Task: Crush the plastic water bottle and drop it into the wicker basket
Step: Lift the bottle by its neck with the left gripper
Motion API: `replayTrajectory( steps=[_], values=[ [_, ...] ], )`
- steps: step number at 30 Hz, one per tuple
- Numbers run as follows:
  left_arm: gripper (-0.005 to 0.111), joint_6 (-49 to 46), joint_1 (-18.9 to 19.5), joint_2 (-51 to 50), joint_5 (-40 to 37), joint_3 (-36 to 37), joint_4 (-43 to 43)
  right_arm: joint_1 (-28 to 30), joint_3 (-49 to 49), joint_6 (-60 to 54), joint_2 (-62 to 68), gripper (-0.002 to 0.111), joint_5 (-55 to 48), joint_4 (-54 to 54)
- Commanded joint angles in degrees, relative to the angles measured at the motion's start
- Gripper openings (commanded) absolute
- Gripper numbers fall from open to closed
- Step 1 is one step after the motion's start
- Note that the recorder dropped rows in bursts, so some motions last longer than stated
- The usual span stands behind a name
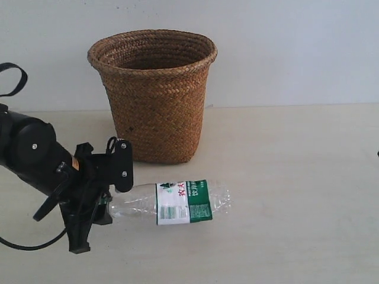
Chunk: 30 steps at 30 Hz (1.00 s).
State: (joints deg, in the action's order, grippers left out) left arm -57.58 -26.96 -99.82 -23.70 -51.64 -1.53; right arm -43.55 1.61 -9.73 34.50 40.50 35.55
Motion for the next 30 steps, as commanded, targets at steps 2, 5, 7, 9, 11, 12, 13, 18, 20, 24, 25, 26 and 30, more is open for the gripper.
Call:
replayTrajectory(
  steps=[2,5,7,9,11,12,13,18,20,24,25,26,30],
  values=[
    [0.004,0.1,-2.9,7.6,-2.9,0.0,-2.1,2.2,-0.4,0.2,-9.2,0.0,-1.5,-0.1],
    [0.004,0.1,-3.0,11.3,-2.6,0.0,-3.0,5.8,-0.4,0.2,-17.1,0.0,-1.4,-0.1],
    [0.004,0.1,-3.0,13.5,-2.7,0.0,-3.0,8.1,-0.4,0.2,-22.3,0.0,-1.1,-0.1],
    [0.004,0.1,-3.0,15.2,-2.9,0.0,-3.6,10.1,-0.4,0.2,-26.7,0.0,-1.0,-0.1],
    [0.004,0.1,-3.0,17.0,-3.3,0.0,-4.2,11.8,-0.4,0.2,-30.0,0.0,-0.9,-0.1],
    [0.004,0.1,-3.0,17.9,-3.3,0.0,-4.3,12.5,-0.4,0.2,-31.6,0.0,-0.9,-0.1],
    [0.004,0.1,-3.0,18.8,-3.7,0.0,-4.4,13.1,-0.4,0.2,-33.0,0.0,-0.9,-0.1],
    [0.004,0.3,-3.0,23.0,-6.1,0.0,-5.1,14.6,-0.4,0.2,-34.5,0.0,0.1,-0.1],
    [0.004,1.2,-3.0,24.3,-8.1,0.0,-7.1,14.6,-0.4,0.2,-34.5,0.0,0.2,-0.1],
    [0.004,1.2,-3.0,25.8,-15.1,0.0,-12.6,14.6,-0.4,0.2,-34.5,0.0,0.0,-0.1],
    [0.004,1.2,-3.0,25.8,-15.9,0.0,-13.7,14.6,-0.4,0.2,-34.5,0.0,0.0,-0.1],
    [0.004,1.2,-3.0,25.6,-16.5,0.0,-14.3,14.6,-0.4,0.2,-34.5,0.0,0.0,-0.1],
    [0.004,0.9,-3.0,24.9,-13.1,0.0,-8.6,14.6,-0.4,0.2,-34.5,0.0,0.0,-0.1]
  ],
)
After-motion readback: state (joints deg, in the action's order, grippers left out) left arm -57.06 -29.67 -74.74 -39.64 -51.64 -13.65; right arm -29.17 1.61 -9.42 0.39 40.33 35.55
